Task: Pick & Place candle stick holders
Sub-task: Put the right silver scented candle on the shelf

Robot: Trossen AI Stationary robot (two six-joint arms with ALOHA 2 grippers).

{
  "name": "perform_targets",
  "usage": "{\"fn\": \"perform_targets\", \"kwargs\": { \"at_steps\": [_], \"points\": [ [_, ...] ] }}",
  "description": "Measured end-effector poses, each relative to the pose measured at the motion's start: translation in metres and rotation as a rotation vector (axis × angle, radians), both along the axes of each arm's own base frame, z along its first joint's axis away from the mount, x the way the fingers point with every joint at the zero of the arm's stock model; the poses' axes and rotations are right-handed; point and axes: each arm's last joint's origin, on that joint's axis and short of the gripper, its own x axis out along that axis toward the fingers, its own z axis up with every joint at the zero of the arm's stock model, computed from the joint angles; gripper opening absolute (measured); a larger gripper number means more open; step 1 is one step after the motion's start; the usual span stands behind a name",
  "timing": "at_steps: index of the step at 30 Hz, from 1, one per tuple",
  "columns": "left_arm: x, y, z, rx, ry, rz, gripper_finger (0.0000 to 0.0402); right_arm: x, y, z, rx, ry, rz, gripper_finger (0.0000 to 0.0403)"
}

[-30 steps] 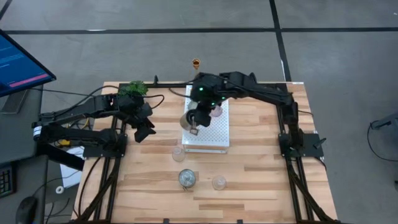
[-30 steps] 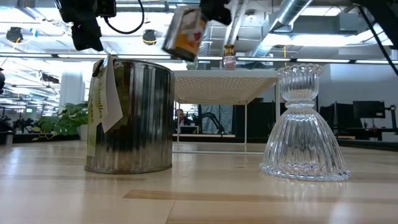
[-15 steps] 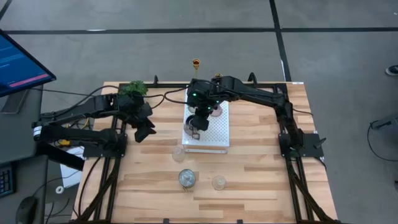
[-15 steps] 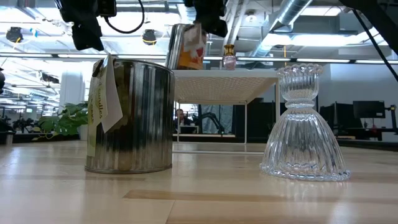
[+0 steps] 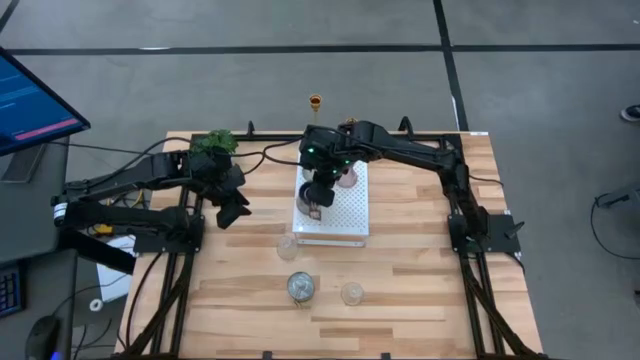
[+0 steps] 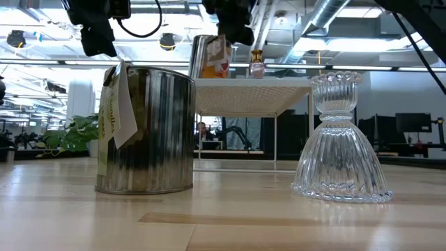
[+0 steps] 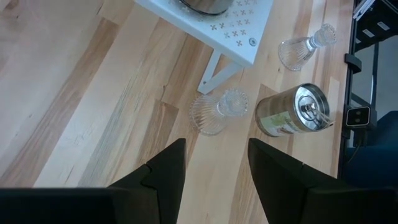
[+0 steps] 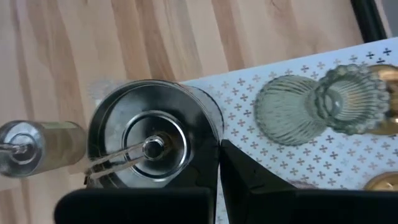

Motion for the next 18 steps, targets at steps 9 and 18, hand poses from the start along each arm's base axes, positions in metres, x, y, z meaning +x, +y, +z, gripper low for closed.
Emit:
{"fn": "perform_targets", "kwargs": {
  "at_steps": [9,18],
  "points": [
    [0.0003,0.0001,0.0004,0.001,-0.005,0.000,0.0172,-0.0003,-0.0006,-0.0001,-0.019,0.006,-0.009,0.0000],
    [0.0005,0.0002,0.0005,0.002,-0.007,0.000,0.0172,0.0000,-0.0033,0.0006,-0.085,0.005,-0.044,0.0051]
  ]
}}
